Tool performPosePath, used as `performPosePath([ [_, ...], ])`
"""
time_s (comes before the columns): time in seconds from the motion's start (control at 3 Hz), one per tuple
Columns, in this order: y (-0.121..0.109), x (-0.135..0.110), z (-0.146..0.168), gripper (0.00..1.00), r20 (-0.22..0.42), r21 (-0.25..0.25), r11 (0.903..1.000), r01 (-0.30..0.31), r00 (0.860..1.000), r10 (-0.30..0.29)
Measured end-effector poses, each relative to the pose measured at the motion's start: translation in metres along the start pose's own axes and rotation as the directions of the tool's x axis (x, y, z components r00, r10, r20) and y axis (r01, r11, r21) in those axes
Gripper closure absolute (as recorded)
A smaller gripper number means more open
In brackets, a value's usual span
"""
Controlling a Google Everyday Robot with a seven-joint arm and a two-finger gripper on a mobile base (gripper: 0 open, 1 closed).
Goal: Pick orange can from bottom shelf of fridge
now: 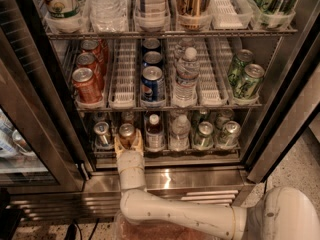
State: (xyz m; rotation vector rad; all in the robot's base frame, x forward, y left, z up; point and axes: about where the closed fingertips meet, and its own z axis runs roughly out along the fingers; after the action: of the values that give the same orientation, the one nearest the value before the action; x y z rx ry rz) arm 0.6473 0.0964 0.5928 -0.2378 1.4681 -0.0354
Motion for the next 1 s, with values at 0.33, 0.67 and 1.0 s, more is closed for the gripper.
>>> performPosePath([
  [0.33, -0.002, -0.004, 0.0, 1.0, -0.01, -0.006, 0.9998, -0.019, 1.0, 0.019],
  [0.67, -0.001, -0.021, -0.002, 1.0, 0.007, -0.03, 0.9986, -0.044, 0.999, 0.044],
  [1.0, 0.001, -0.042, -0.007, 1.0, 0.029, -0.051, 0.9964, -0.068, 0.997, 0.069],
])
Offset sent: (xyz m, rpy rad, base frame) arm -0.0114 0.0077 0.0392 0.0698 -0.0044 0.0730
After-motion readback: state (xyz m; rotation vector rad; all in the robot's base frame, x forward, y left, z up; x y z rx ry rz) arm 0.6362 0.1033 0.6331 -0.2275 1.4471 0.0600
